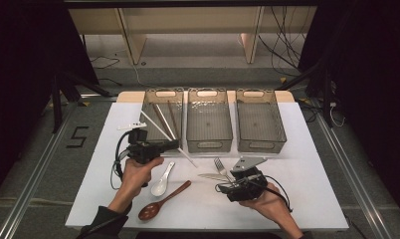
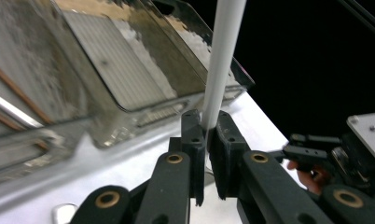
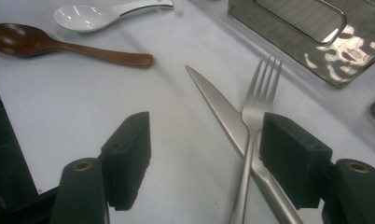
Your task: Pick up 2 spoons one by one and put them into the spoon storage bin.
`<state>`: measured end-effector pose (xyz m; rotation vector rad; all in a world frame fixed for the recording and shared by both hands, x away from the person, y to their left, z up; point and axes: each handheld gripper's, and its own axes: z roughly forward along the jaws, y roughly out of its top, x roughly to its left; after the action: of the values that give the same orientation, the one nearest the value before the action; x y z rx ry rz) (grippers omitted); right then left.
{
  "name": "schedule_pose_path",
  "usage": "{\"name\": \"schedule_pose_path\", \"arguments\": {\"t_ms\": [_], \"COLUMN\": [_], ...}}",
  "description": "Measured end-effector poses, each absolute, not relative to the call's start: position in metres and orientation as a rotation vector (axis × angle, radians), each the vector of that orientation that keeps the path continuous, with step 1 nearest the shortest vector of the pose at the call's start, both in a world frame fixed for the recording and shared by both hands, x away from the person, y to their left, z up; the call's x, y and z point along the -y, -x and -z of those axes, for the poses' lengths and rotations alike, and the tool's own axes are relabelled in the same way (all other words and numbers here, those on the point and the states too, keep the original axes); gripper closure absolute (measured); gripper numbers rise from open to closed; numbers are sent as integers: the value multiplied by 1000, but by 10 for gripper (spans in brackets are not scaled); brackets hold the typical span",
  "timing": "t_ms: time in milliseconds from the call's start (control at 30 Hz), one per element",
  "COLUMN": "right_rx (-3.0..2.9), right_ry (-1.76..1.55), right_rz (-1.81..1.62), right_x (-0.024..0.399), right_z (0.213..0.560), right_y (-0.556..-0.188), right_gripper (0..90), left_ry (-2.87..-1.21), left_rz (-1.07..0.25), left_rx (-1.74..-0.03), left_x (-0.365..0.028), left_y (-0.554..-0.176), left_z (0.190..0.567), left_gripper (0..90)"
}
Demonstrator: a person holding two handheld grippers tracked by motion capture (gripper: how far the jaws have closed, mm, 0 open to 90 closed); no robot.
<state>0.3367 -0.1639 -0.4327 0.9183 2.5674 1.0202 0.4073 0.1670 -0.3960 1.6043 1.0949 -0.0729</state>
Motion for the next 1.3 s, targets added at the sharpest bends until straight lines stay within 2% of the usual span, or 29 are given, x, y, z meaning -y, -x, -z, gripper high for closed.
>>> {"name": "schedule_pose_path", "arguments": {"t_ms": [633,1300], "right_rx": [-2549,-2545], "right_ry": [-956,-950], "right_rz": [-1023,-1023], "right_x": [172,176], "right_z": [434,434], "right_y": [-334,-333], "right_gripper": [317,311], "left_ry": [-1627,-1685], "left_rz": [-41,-99], "left_rx": [-1153,-1301], "left_x": [-205,-210], "left_y": [-450,-498], "left_z": [347,353], "left_gripper": [840,839]}}
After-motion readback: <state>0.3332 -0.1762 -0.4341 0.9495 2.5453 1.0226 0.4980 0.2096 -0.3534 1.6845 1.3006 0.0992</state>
